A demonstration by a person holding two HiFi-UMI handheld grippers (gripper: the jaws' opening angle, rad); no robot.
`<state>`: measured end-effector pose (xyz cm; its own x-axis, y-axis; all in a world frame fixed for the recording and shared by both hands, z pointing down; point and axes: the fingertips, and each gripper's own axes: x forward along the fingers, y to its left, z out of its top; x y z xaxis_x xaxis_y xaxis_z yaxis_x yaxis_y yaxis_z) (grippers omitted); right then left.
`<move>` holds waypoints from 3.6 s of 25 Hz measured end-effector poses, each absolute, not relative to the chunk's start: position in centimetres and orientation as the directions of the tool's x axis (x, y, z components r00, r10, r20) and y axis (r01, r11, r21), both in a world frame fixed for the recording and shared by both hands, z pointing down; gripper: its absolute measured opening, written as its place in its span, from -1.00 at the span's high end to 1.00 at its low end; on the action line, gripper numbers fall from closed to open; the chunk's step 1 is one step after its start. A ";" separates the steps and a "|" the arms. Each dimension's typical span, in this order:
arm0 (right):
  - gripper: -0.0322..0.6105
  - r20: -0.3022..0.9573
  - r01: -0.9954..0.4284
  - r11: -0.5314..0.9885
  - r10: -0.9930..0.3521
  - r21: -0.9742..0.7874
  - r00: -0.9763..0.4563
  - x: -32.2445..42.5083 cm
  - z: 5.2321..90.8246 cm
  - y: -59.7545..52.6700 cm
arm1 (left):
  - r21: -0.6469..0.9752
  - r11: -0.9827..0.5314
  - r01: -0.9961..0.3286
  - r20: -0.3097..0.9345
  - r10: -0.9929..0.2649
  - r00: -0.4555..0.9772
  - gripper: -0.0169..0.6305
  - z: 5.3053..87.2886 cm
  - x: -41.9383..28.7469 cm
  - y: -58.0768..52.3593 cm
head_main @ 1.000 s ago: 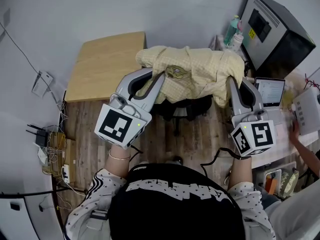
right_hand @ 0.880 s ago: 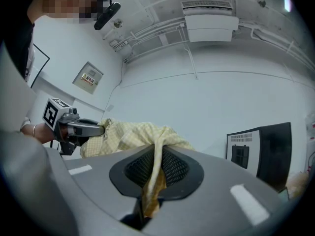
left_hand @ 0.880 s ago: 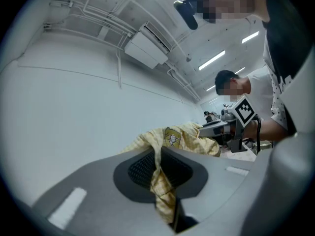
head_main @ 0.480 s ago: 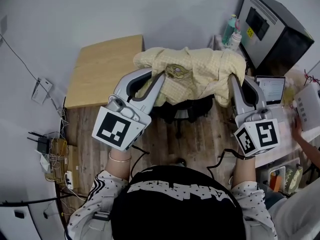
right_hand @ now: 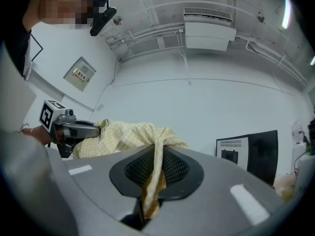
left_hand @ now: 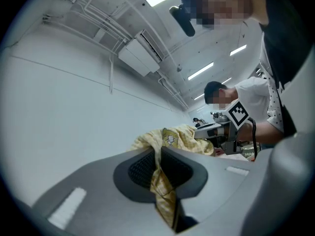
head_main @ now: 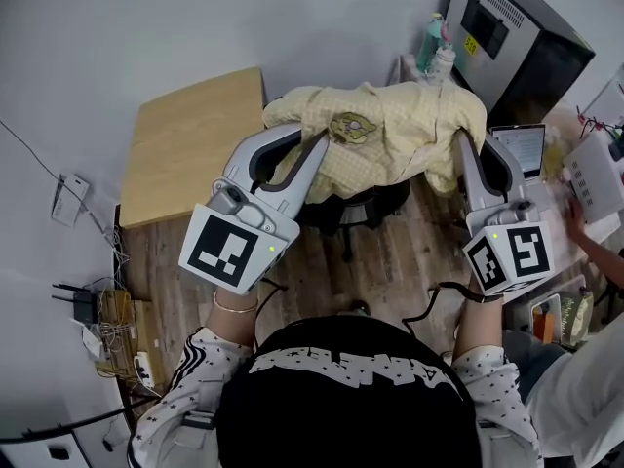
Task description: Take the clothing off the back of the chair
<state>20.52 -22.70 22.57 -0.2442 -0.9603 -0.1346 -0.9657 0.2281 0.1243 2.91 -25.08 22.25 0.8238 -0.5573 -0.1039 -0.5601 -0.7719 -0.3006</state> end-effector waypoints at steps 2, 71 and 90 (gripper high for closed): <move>0.77 -0.141 -0.966 0.222 -0.961 0.132 -0.240 20.4 22.2 -22.2 | -0.303 -0.774 -0.556 -0.114 -0.549 0.828 0.86 22.0 2.9 -24.8; 0.77 -0.308 -0.956 0.189 -0.917 0.226 -0.254 14.3 15.1 -4.0 | -0.339 -0.775 -0.534 -0.327 -0.435 0.839 0.86 15.9 -2.5 -7.4; 0.77 -0.320 -0.951 0.241 -0.901 0.195 -0.294 16.2 15.4 0.6 | -0.378 -0.752 -0.541 -0.307 -0.449 0.839 0.86 15.1 -0.5 -2.1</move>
<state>16.23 0.58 15.44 -0.2938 -0.9006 -0.3202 -0.9508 0.2410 0.1947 -0.51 -2.06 15.15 0.8388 -0.4495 -0.3072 -0.5410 -0.7515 -0.3775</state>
